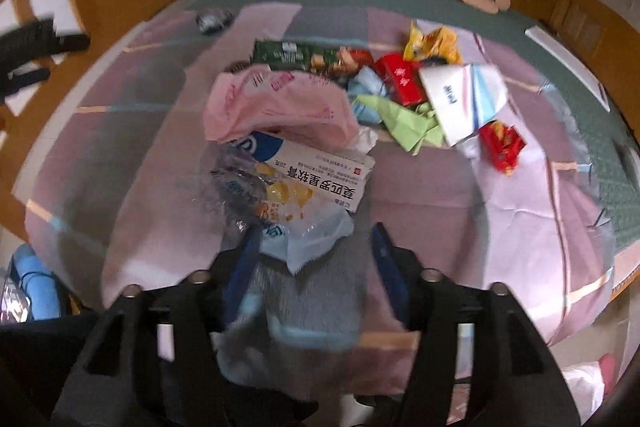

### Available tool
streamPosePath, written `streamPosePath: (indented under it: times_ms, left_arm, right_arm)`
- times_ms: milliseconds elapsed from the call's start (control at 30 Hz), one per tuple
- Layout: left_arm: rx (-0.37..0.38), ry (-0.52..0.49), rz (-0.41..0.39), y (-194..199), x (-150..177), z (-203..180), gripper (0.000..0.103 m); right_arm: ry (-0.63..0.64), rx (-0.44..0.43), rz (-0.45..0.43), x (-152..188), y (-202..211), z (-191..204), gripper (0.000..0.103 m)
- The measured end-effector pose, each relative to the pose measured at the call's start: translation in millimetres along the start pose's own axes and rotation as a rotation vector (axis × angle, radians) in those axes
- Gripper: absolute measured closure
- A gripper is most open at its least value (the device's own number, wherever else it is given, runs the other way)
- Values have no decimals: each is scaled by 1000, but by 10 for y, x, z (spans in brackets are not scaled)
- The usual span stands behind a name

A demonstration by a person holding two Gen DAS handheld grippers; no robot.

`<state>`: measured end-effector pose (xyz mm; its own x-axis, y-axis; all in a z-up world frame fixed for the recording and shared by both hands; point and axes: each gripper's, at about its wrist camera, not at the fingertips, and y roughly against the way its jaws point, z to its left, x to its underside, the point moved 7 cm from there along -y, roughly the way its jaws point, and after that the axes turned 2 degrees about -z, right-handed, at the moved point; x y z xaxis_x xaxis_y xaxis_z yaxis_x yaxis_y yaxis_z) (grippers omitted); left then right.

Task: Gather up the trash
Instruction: 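Reach both tools to the trash, grasp grey bag left and clear bag right, then carry grey bag with left tool and clear bag with right tool into trash bag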

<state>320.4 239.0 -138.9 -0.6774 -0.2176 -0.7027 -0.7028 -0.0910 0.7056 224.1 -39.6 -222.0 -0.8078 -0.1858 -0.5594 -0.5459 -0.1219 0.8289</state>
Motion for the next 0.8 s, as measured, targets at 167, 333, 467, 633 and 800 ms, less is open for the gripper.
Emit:
streamPosePath:
  times_ms: [167,333,467,633,800]
  left_arm:
    - [18,-53,-57,-602,-549,-17,3]
    - [53,-56,25,-1639,-1039,-48,3]
    - [29,-6,84,-2442,-1324,-42,3]
    - [-18,6,159,-3096,-1359,-30,48]
    - [30,61,147,-3025,-1244,40,62]
  right_arm:
    - [-46,12,82,44,-377,-11,32]
    - [-130,-47,134,204,-568,-115,57]
    - [-181,-95,134,243,-583,-171,83]
    - [-185,-95,112,281,-462,-192,86]
    - [-176,-86,77,332,-217,-200,87]
